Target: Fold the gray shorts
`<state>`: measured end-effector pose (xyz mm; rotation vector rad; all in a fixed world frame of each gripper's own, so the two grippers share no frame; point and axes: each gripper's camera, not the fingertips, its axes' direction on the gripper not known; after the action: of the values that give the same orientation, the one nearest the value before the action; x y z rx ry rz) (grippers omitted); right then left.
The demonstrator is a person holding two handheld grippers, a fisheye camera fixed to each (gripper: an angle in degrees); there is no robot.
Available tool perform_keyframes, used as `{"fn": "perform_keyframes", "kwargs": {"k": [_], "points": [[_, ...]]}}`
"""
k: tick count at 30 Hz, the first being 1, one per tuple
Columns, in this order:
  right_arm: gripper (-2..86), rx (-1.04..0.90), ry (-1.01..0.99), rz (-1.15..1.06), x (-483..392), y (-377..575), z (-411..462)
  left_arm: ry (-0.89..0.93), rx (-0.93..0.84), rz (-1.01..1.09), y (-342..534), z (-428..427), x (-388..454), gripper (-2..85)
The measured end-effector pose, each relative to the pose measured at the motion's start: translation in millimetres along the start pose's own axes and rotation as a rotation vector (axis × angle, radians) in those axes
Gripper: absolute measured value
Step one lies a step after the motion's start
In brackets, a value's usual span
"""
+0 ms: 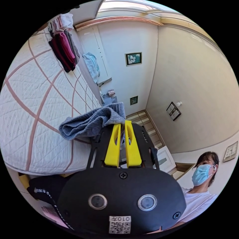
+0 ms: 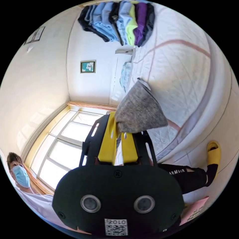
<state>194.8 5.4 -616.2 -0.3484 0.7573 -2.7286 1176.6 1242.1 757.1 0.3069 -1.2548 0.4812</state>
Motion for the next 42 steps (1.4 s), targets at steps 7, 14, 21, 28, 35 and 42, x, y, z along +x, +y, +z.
{"fn": "perform_keyframes", "kwargs": {"k": [7, 14, 21, 28, 35, 42], "points": [[3.7, -0.210, 0.071, -0.448, -183.0, -30.9, 5.5, 0.101, 0.050, 0.086, -14.3, -32.2, 30.7, 4.1], [3.7, -0.340, 0.020, -0.795, -318.7, 0.1, -2.9, 0.191, 0.043, 0.280, -22.6, -83.7, 97.3, 3.8], [3.6, -0.571, 0.147, -0.528, -262.1, -67.5, 104.2, 0.086, -0.036, 0.063, -105.0, -51.2, 8.2, 3.7], [4.0, -0.472, 0.138, -0.619, -293.9, -120.9, 145.5, 0.032, -0.117, 0.243, -201.1, -14.5, 16.7, 3.4], [3.6, -0.609, 0.253, -0.132, -140.3, -119.4, 178.4, -0.200, -0.234, -0.082, -198.5, -10.7, -125.0, 3.3], [3.2, -0.628, 0.252, -0.027, -117.1, -97.6, 163.0, -0.150, -0.141, -0.299, -145.9, -44.6, -209.1, 3.2]]}}
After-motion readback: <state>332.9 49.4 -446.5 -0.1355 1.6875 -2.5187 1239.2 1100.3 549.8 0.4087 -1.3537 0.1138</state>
